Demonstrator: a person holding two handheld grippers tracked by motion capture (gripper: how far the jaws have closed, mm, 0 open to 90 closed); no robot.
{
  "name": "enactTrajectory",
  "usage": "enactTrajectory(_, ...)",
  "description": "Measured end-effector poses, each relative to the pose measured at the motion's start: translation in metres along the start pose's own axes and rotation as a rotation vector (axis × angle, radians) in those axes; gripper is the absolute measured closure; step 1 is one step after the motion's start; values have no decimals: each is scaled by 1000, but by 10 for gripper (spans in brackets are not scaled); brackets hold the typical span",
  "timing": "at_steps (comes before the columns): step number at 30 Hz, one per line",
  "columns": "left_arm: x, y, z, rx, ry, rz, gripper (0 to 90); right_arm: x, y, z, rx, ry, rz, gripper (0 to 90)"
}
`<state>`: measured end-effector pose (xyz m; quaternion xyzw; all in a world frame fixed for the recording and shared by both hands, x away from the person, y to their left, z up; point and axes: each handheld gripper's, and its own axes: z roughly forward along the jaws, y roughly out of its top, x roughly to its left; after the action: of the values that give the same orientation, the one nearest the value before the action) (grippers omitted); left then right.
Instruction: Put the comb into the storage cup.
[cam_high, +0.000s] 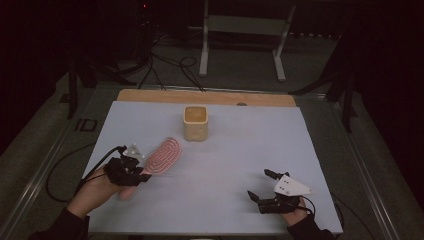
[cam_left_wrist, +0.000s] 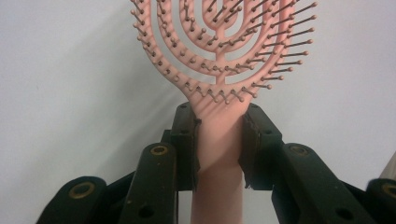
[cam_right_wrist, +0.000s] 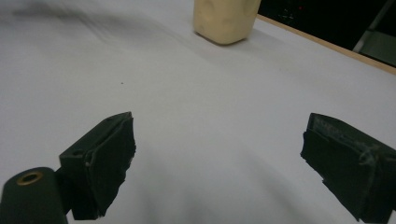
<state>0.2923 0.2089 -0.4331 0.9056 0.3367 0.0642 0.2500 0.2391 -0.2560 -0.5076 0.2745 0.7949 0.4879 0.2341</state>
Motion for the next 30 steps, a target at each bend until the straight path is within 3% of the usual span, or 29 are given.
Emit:
enactTrajectory(14,-2,24,-9,-126,15,4,699,0,0,1,7,3,6,94)
enactTrajectory(30,-5,54,-8,-215,41,29,699,0,0,-1,-1,4,7,93)
